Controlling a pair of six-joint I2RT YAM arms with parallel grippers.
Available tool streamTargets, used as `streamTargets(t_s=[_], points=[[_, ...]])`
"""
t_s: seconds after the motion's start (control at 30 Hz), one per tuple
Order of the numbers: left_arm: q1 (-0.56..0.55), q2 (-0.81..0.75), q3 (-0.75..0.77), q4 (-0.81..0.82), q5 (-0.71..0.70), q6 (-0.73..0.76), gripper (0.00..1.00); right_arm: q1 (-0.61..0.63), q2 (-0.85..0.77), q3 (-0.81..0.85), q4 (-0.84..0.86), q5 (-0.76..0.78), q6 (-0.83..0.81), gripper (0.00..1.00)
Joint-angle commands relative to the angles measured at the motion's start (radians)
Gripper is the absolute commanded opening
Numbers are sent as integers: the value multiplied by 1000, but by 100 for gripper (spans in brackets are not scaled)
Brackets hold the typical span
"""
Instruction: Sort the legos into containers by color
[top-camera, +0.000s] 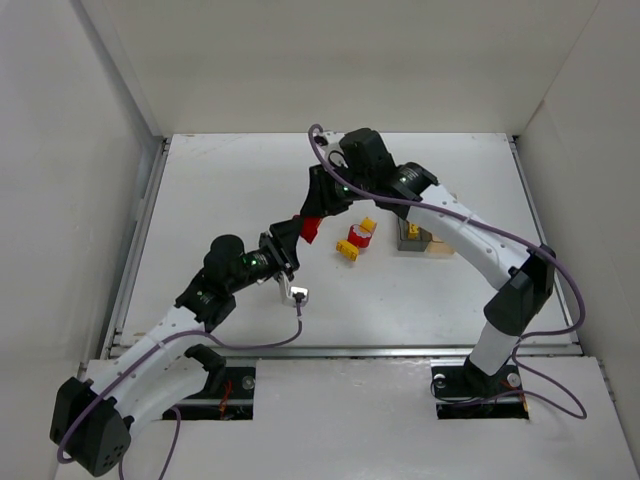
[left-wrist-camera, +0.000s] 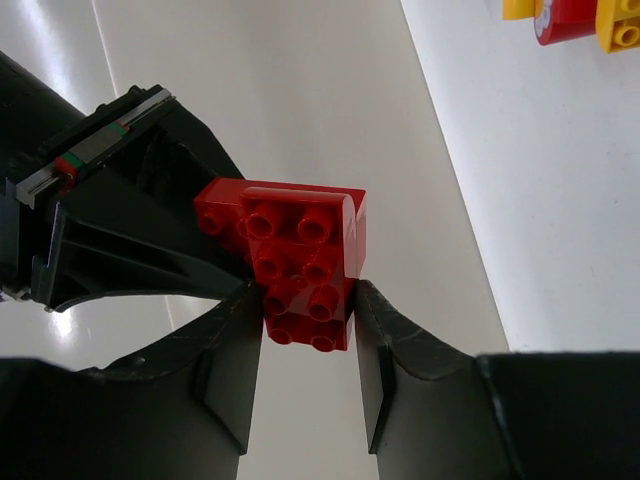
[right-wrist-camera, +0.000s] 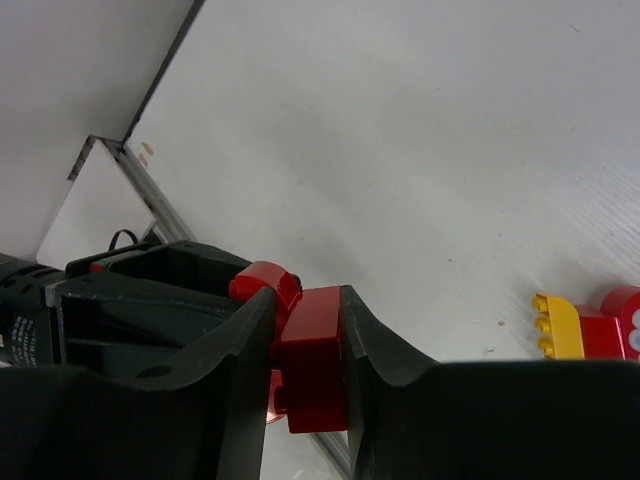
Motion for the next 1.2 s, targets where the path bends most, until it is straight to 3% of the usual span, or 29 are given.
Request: streamTargets(t_s=[0.0, 0.03, 0.17, 0.43, 0.57, 0.77, 0.87, 1.17], points=[[-2, -18, 47, -76, 36, -8, 0, 17, 9, 41, -26, 92, 19, 0], [-2, -27, 59, -93, 36, -18, 0, 17, 9, 41, -46, 207, 32, 0], [-2, -47, 59, -150, 46, -30, 0, -9, 31, 52, -126, 426, 84, 0], [-2, -67, 77, -247, 46, -39, 0, -30, 42, 84, -179, 660, 93, 0], [-2, -76, 68, -258, 36, -39, 0, -108, 16, 49, -192, 787, 75, 0], [-2, -13, 105, -195, -46, -292, 0, -430, -78, -126, -127, 751, -26, 0], [-2, -13, 105, -184, -69, -389, 0, -499, -78, -192, -127, 740, -55, 0], [-2, -13, 105, -202, -79, -444, 0, -632, -20, -341, -28, 667, -58, 0]])
